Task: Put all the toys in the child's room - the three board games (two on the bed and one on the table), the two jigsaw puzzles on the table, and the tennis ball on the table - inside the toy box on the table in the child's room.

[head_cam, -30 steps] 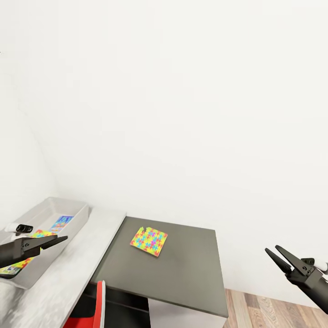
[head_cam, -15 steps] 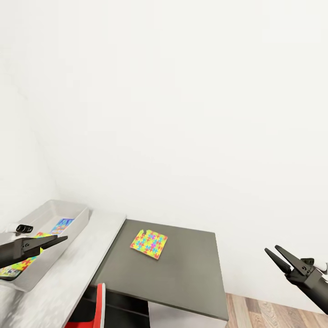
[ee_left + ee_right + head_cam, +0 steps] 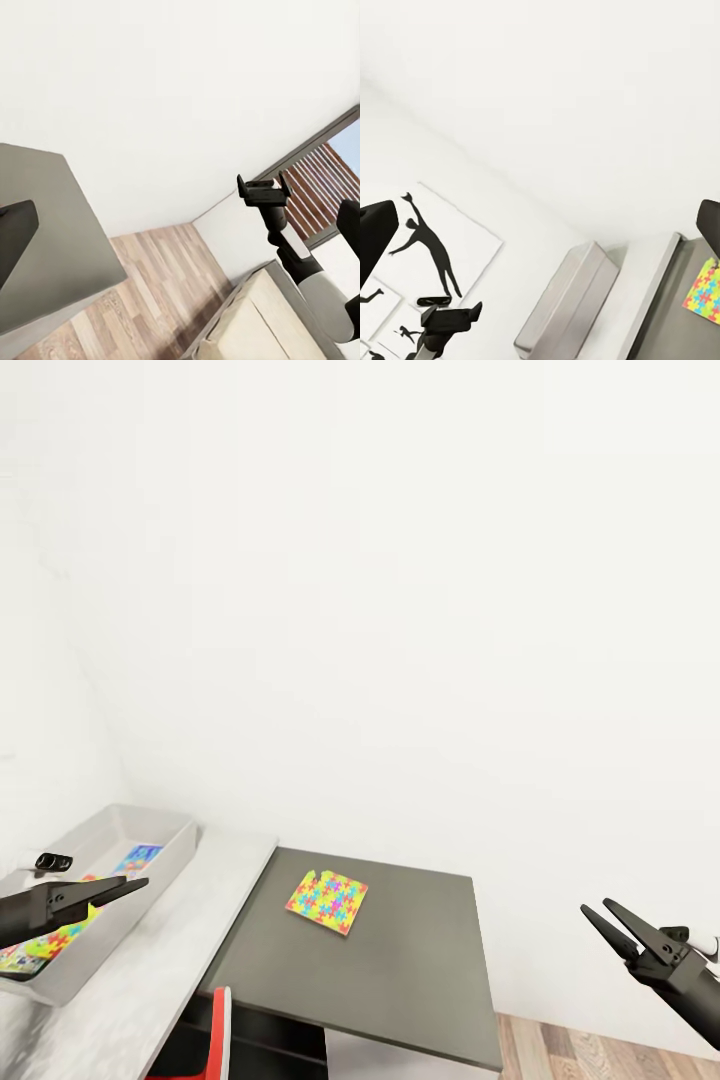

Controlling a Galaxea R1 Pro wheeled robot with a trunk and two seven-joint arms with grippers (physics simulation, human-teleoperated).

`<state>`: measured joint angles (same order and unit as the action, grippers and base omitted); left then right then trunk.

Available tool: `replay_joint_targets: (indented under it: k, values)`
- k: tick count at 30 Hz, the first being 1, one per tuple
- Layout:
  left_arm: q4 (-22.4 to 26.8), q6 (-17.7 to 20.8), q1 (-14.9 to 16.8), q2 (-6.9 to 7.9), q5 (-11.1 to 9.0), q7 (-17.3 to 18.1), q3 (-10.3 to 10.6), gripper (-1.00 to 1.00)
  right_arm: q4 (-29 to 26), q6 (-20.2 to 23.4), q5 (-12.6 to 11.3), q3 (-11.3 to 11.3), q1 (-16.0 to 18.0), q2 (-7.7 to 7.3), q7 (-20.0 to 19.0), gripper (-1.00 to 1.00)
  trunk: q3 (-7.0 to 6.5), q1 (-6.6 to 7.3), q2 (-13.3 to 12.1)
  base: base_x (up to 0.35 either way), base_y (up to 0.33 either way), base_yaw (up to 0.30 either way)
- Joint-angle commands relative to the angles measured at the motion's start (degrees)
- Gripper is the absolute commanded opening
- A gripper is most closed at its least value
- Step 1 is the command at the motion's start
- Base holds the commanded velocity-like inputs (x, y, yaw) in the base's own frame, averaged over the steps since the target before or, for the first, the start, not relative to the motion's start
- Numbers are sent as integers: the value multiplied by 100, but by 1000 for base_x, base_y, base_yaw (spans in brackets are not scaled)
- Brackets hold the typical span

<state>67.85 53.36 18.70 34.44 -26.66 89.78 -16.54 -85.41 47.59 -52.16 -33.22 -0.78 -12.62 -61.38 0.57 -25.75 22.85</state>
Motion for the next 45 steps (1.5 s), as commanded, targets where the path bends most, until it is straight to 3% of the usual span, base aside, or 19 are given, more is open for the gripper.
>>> replay_joint_targets:
  k: [1, 14, 45]
  values:
    - [0, 61, 2, 1, 3, 22, 2, 100, -2, 31, -22, 0, -1, -2, 5, 100, -4, -3, 7, 0, 0, 0]
    - [0, 61, 2, -6, 3, 22, 10, 100, 11, -211, -20, 25, -1, 6, 38, 100, -55, -3, 7, 0, 0, 0]
    - [0, 61, 2, -25, 4, 22, 9, 100, 5, -215, -22, 37, -1, 5, 56, 100, -56, -3, 7, -9, -18, 0]
